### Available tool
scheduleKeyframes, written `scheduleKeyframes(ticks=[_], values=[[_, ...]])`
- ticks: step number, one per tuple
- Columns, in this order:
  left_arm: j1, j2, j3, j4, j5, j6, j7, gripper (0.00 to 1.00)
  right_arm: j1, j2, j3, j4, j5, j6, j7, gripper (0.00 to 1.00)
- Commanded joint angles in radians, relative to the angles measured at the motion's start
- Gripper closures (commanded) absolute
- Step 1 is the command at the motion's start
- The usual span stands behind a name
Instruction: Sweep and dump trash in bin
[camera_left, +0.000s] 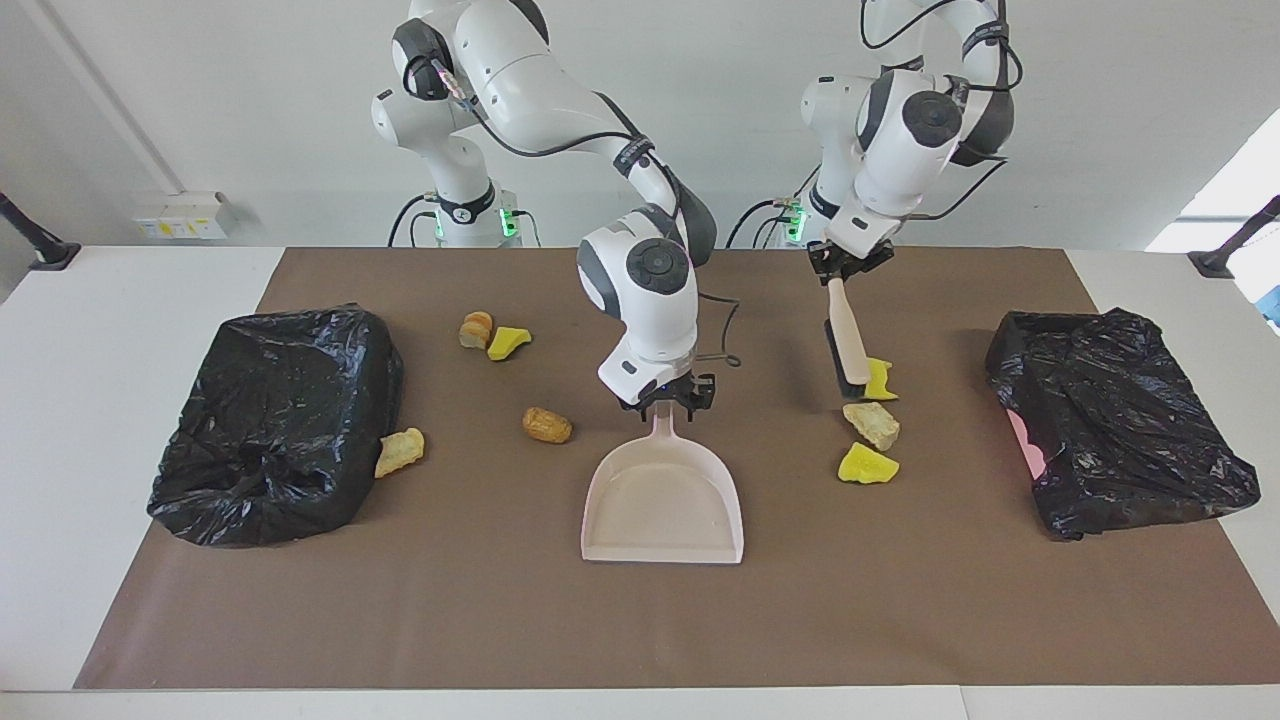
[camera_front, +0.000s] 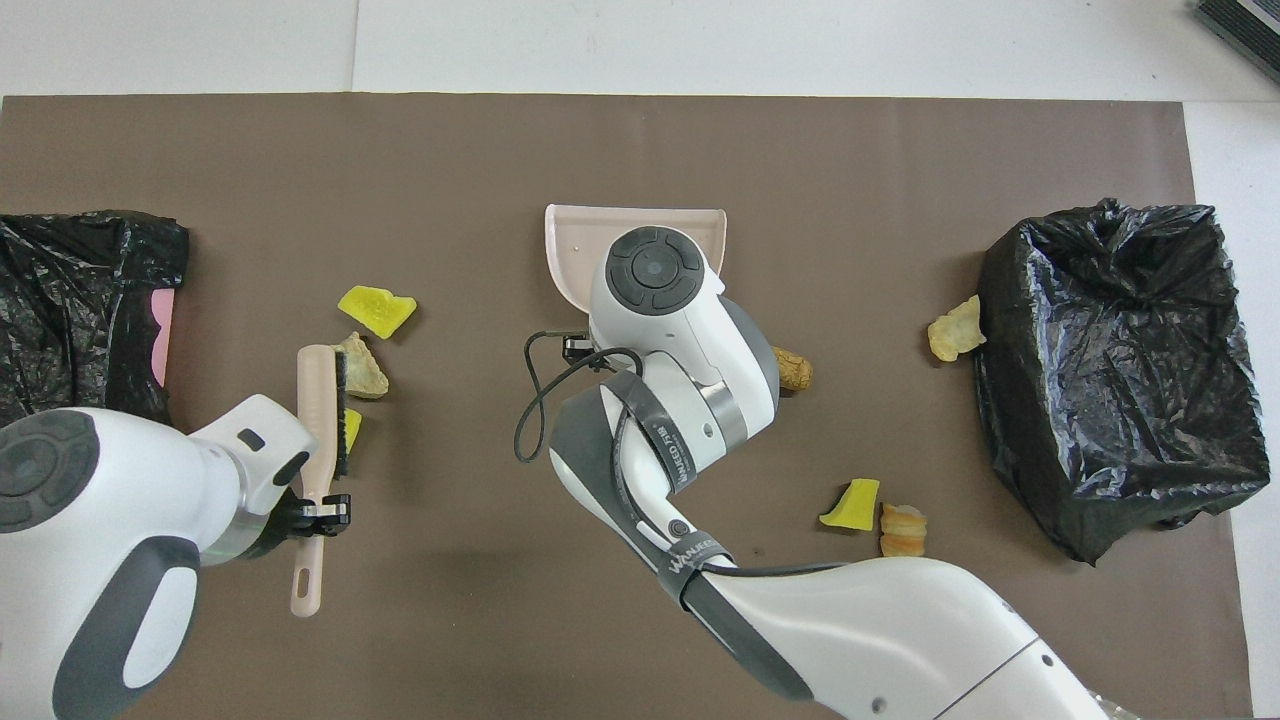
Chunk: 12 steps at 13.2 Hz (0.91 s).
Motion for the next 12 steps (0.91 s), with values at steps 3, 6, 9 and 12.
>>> scheduleKeyframes(ticks=[3, 6, 9, 12], values=[[0.153, 0.045, -0.012, 0.035, 0.028, 0.025, -0.048, 1.00, 0.000, -0.022, -0.006, 0.008, -0.014, -0.071, 0.025, 0.71], [0.133, 0.078, -0.015, -0.002, 0.027, 0.026, -0.241, 1.00, -0.006, -0.044, -0.006, 0.004, -0.016, -0.088, 0.024, 0.98], [0.089, 0.091, -0.018, -0.059, 0.019, 0.057, -0.267, 1.00, -0.013, -0.091, -0.010, -0.006, -0.016, -0.097, 0.007, 1.00], [0.031, 0.154, -0.018, -0.054, 0.014, 0.167, -0.273, 1.00, -0.049, -0.175, -0.010, -0.058, -0.016, -0.128, -0.210, 1.00]])
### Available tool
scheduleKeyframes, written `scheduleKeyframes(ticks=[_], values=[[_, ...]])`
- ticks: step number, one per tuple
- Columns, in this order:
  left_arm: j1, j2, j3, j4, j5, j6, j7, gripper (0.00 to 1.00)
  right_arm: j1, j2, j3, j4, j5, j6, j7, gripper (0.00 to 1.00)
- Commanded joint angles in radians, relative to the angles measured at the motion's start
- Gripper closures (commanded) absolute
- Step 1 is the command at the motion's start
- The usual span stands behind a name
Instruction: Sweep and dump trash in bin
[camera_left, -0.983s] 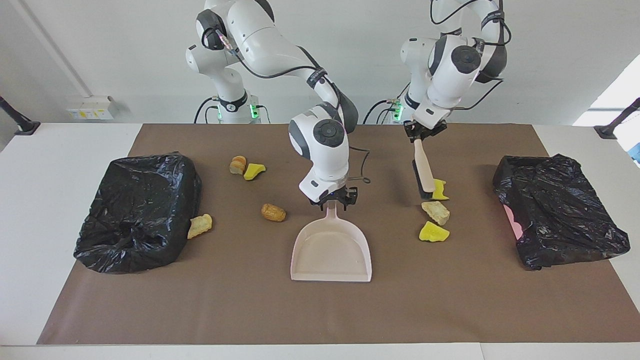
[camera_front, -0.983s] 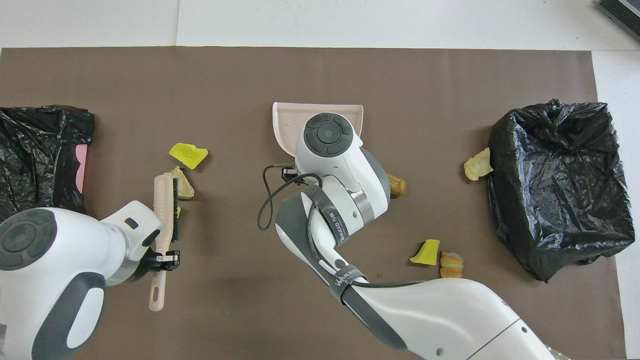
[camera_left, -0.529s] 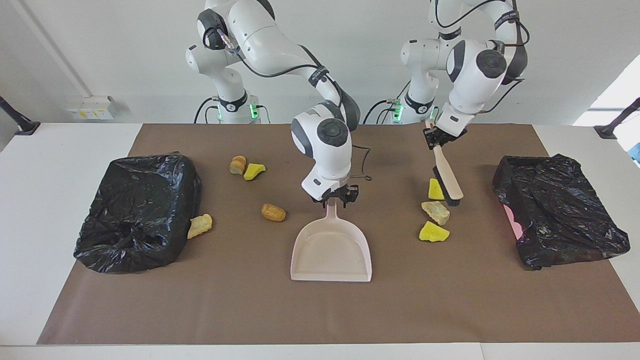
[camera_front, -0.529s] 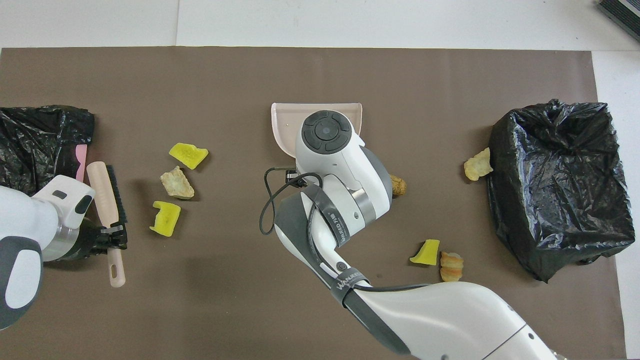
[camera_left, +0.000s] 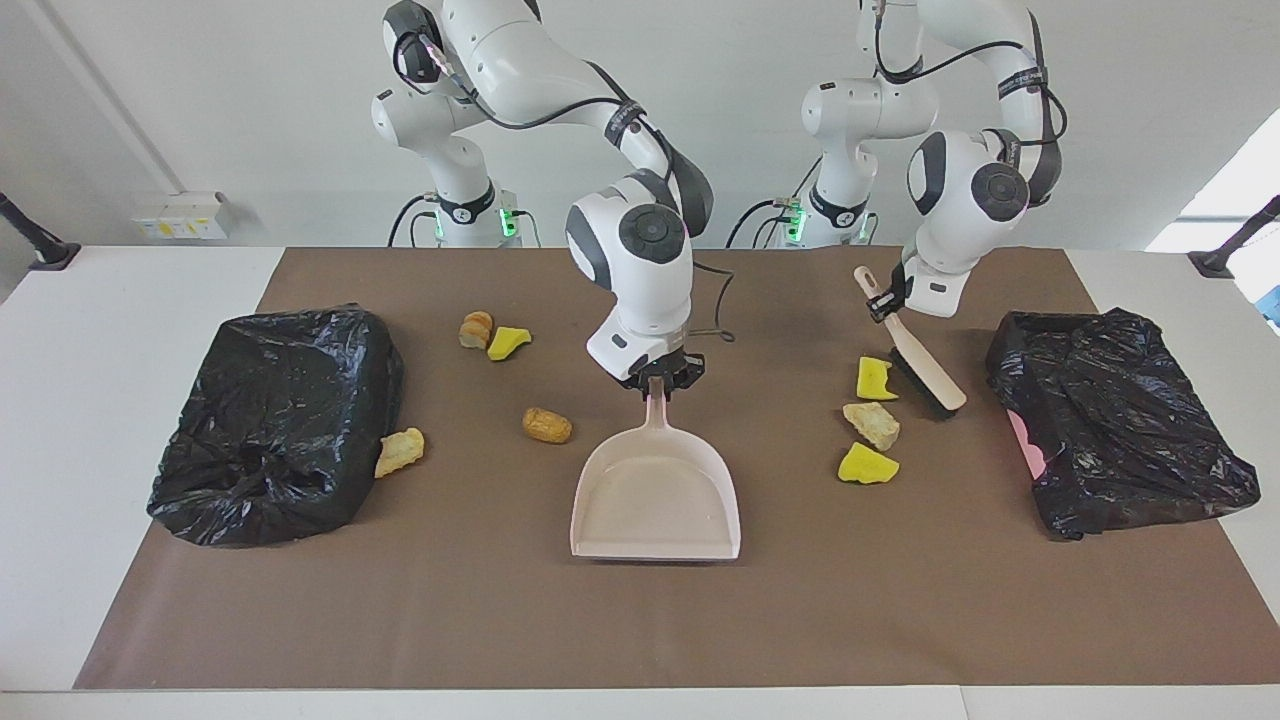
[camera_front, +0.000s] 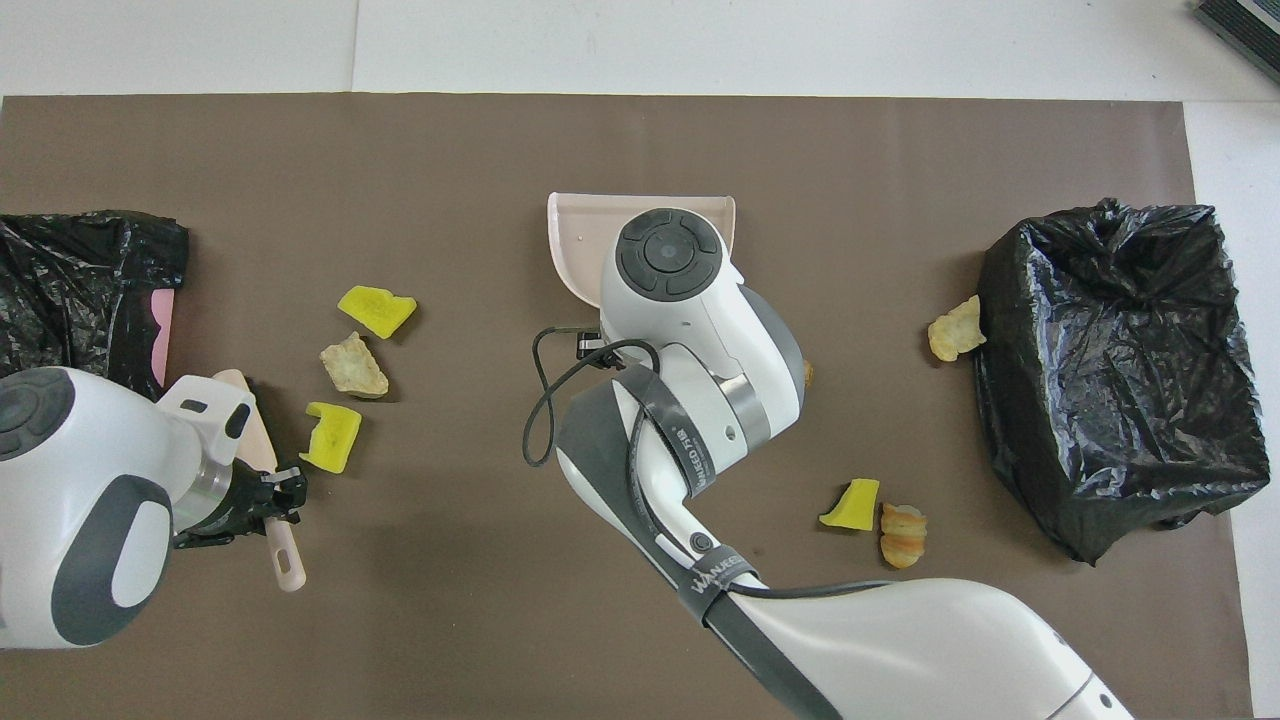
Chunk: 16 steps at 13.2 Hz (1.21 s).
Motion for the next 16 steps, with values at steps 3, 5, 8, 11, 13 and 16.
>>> scheduleKeyframes(ticks=[3, 5, 8, 11, 13, 16], values=[[-0.060, 0.093, 0.005, 0.058, 0.002, 0.116, 0.008, 1.00, -0.055, -0.108, 0.003, -0.096, -0.010, -0.060, -0.386, 1.00], [-0.063, 0.137, 0.001, 0.124, 0.002, 0.116, 0.077, 1.00, -0.070, -0.130, 0.002, -0.139, -0.012, -0.059, -0.685, 1.00], [-0.071, 0.167, 0.007, 0.182, -0.001, 0.098, 0.210, 1.00, -0.087, -0.144, 0.002, -0.171, -0.062, -0.056, -0.974, 1.00], [-0.054, 0.187, 0.011, 0.228, 0.014, 0.078, 0.247, 1.00, -0.073, -0.147, 0.002, -0.174, -0.139, -0.059, -1.132, 1.00], [-0.005, 0.219, 0.013, 0.272, 0.099, 0.088, 0.301, 1.00, -0.078, -0.159, 0.003, -0.194, -0.176, -0.062, -1.187, 1.00], [0.049, 0.240, 0.013, 0.288, 0.132, 0.133, 0.370, 1.00, -0.076, -0.122, 0.005, -0.217, -0.242, -0.073, -1.237, 1.00]])
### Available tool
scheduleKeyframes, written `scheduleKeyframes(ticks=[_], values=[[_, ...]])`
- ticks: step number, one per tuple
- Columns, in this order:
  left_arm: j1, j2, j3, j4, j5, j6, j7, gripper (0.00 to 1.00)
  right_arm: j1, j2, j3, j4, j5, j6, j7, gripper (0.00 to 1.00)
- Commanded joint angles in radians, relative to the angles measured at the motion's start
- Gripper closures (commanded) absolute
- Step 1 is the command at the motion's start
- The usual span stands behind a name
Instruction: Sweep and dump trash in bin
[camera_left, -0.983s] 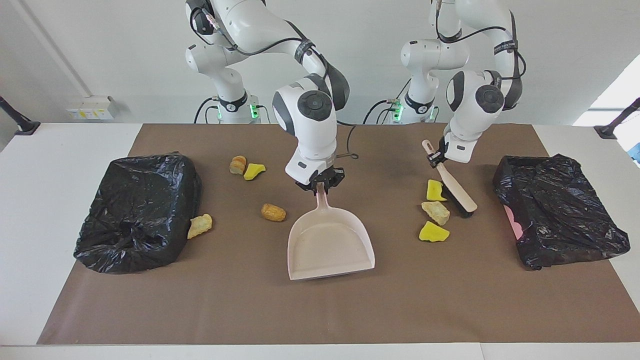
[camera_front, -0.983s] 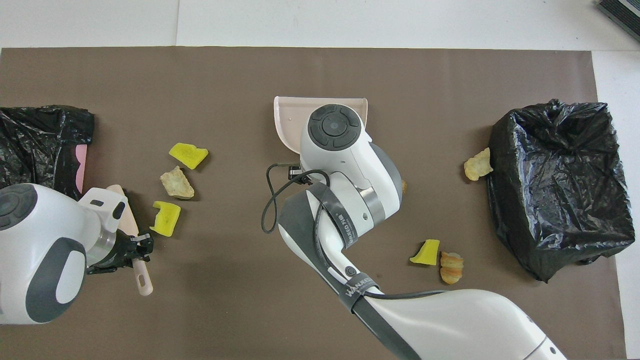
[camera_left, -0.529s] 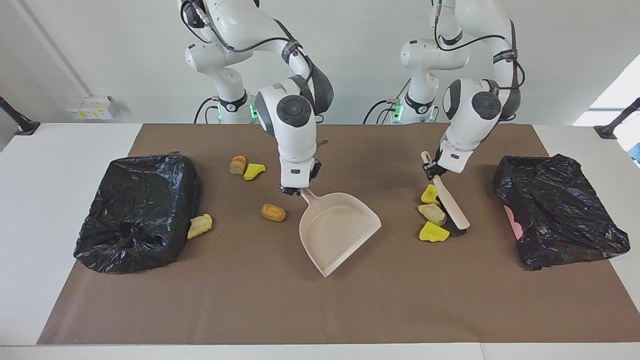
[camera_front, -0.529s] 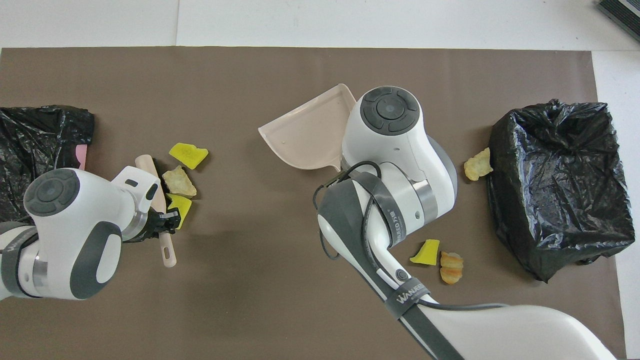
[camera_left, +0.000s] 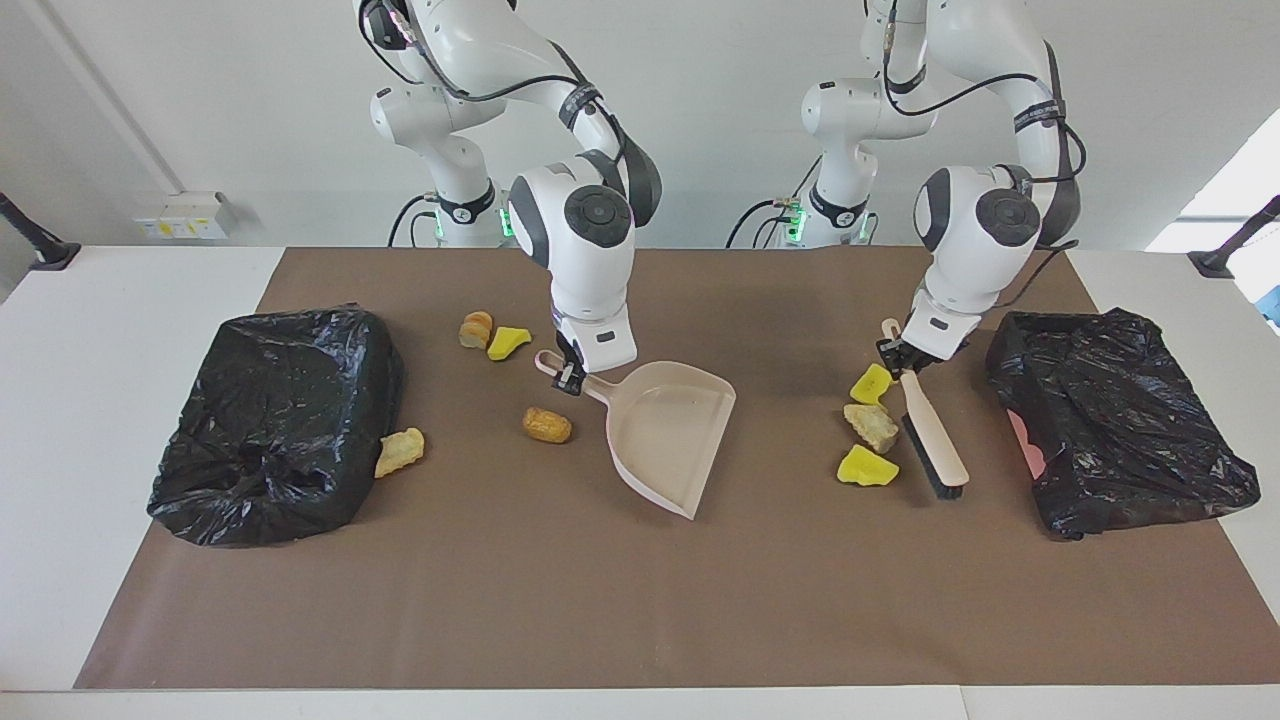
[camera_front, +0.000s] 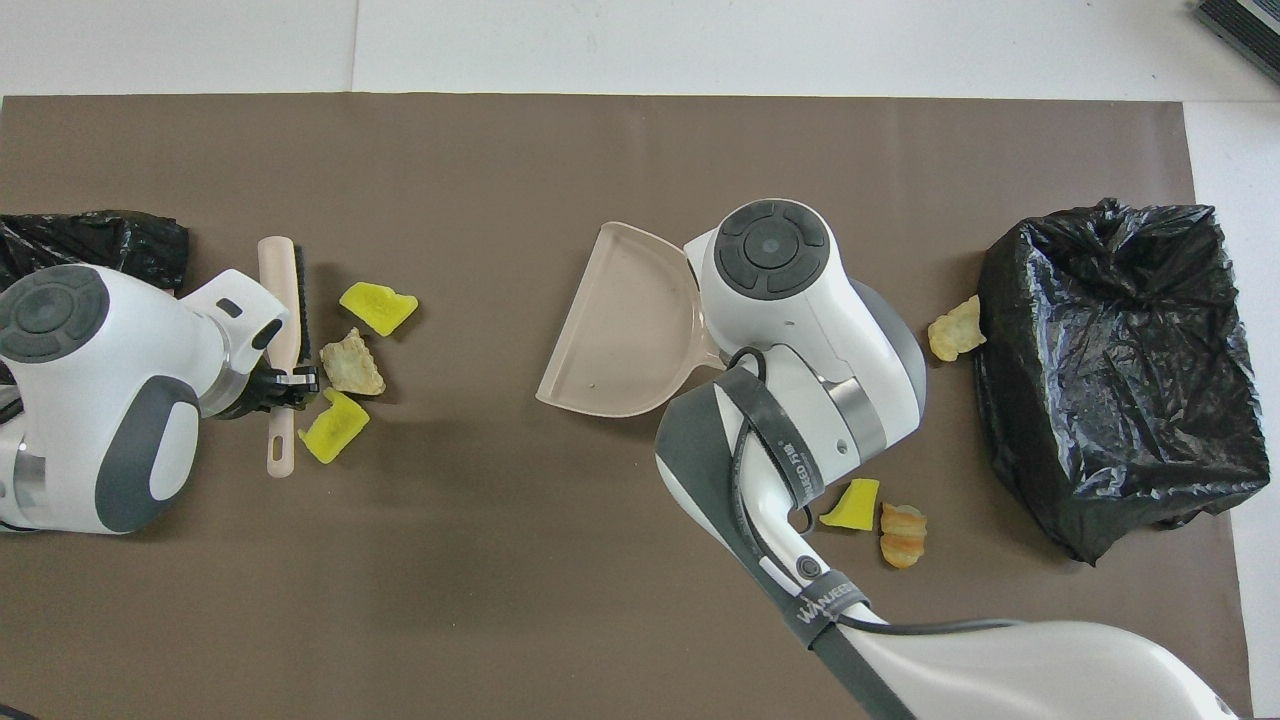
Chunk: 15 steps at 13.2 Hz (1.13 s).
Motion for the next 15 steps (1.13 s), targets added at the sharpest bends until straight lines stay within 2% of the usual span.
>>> scheduleKeyframes(ticks=[1, 3, 5, 8, 11, 15], values=[[0.035, 0.029, -0.004, 0.022, 0.018, 0.017, 0.056, 1.00, 0.013, -0.002, 0.009, -0.043, -0.079, -0.021, -0.054, 1.00], [0.026, 0.032, -0.004, -0.027, 0.018, 0.026, 0.047, 1.00, 0.027, -0.005, 0.011, -0.035, -0.122, -0.094, -0.120, 1.00], [0.016, 0.029, -0.010, -0.035, 0.016, 0.029, -0.006, 1.00, 0.027, -0.012, 0.011, -0.045, -0.124, -0.098, -0.121, 1.00], [-0.065, 0.027, -0.010, -0.038, -0.033, 0.044, -0.040, 1.00, 0.032, -0.007, 0.012, -0.064, -0.124, -0.070, -0.121, 1.00], [-0.128, 0.078, -0.013, -0.043, -0.051, 0.121, -0.063, 1.00, 0.056, 0.001, 0.012, -0.083, -0.122, -0.018, -0.114, 1.00], [-0.282, 0.072, -0.014, -0.044, -0.168, 0.132, -0.051, 1.00, 0.064, 0.001, 0.012, -0.098, -0.122, 0.014, -0.113, 1.00]])
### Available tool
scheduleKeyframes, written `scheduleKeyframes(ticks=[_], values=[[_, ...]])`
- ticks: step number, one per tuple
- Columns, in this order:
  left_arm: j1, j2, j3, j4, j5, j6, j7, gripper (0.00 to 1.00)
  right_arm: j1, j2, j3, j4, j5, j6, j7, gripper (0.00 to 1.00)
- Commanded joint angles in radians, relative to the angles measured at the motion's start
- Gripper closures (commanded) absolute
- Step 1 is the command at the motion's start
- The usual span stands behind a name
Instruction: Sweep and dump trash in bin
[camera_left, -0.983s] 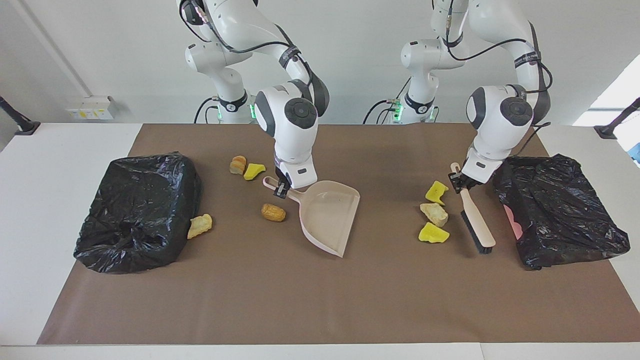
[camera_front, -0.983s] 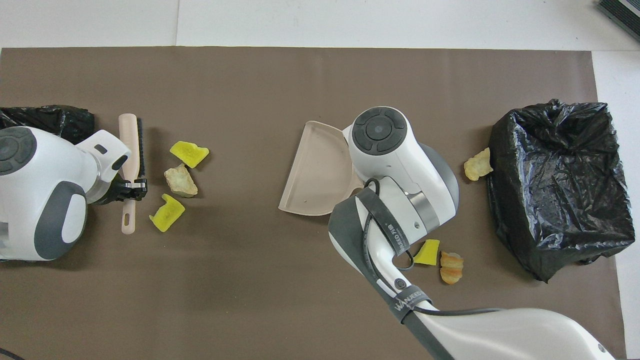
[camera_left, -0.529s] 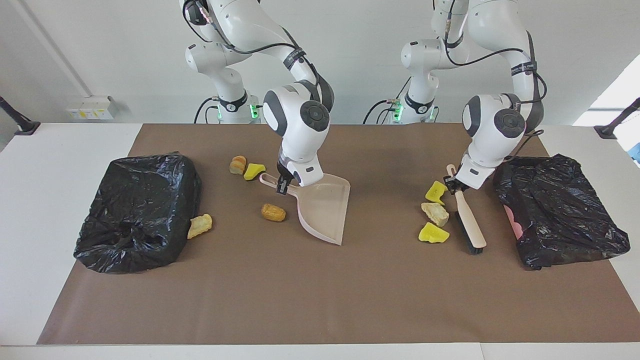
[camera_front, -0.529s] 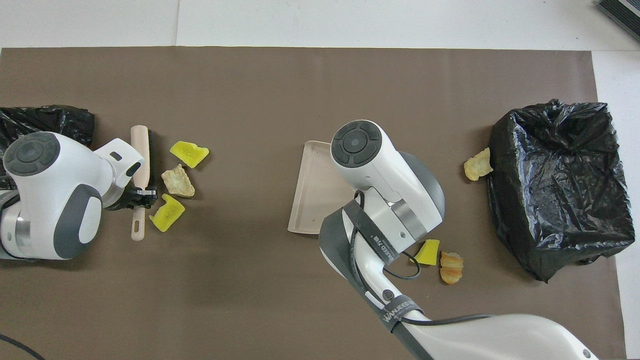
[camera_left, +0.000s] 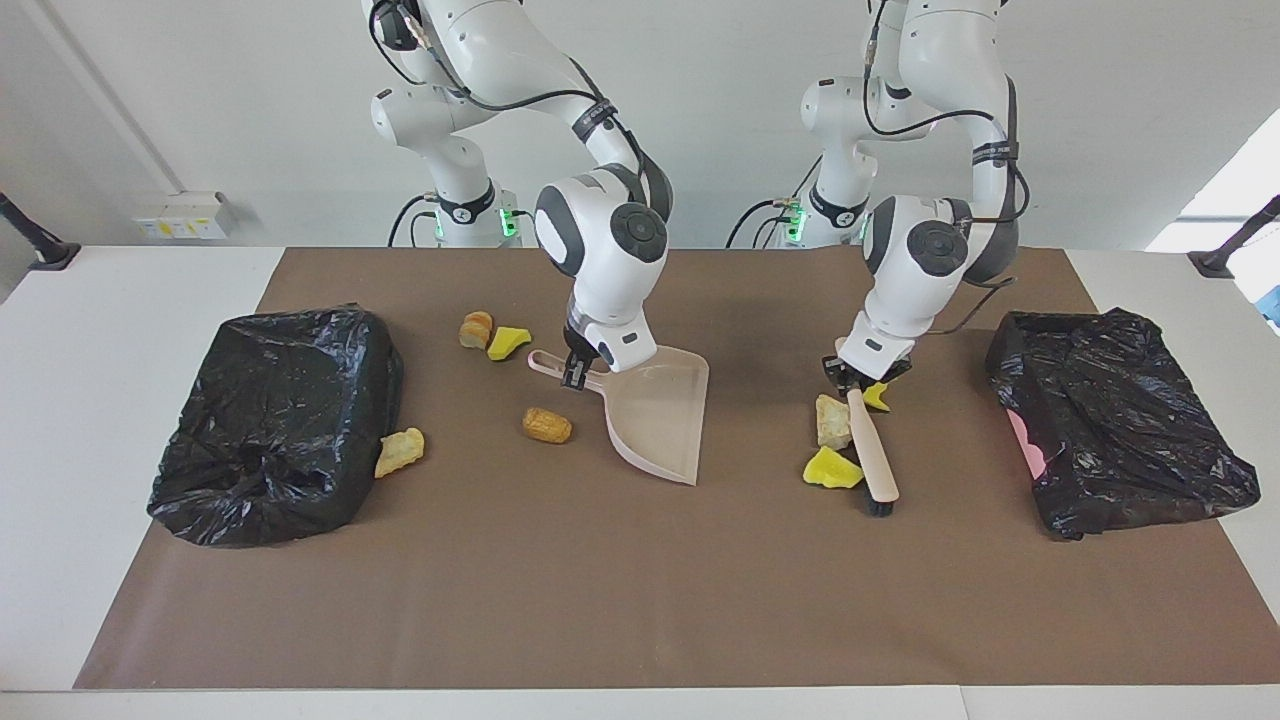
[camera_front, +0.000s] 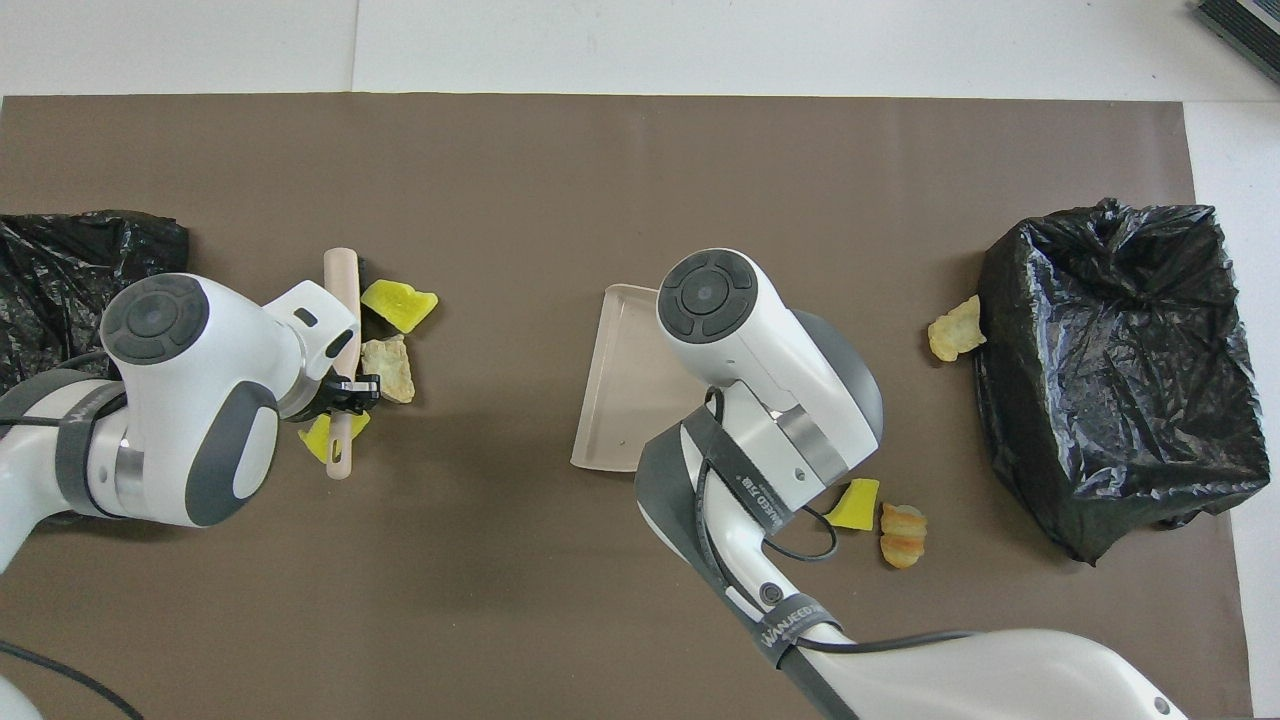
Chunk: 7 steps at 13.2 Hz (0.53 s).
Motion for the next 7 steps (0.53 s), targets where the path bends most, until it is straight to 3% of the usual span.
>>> scheduleKeyframes(ticks=[1, 7], values=[[-0.120, -0.011, 0.011, -0.014, -0.061, 0.016, 0.007, 1.00, -0.002, -0.006, 0.008, -0.025, -0.019, 0.021, -0.026, 1.00], [-0.288, -0.019, 0.010, -0.001, -0.290, 0.042, -0.004, 1.00, -0.002, -0.012, 0.006, -0.049, -0.018, 0.047, -0.023, 1.00]])
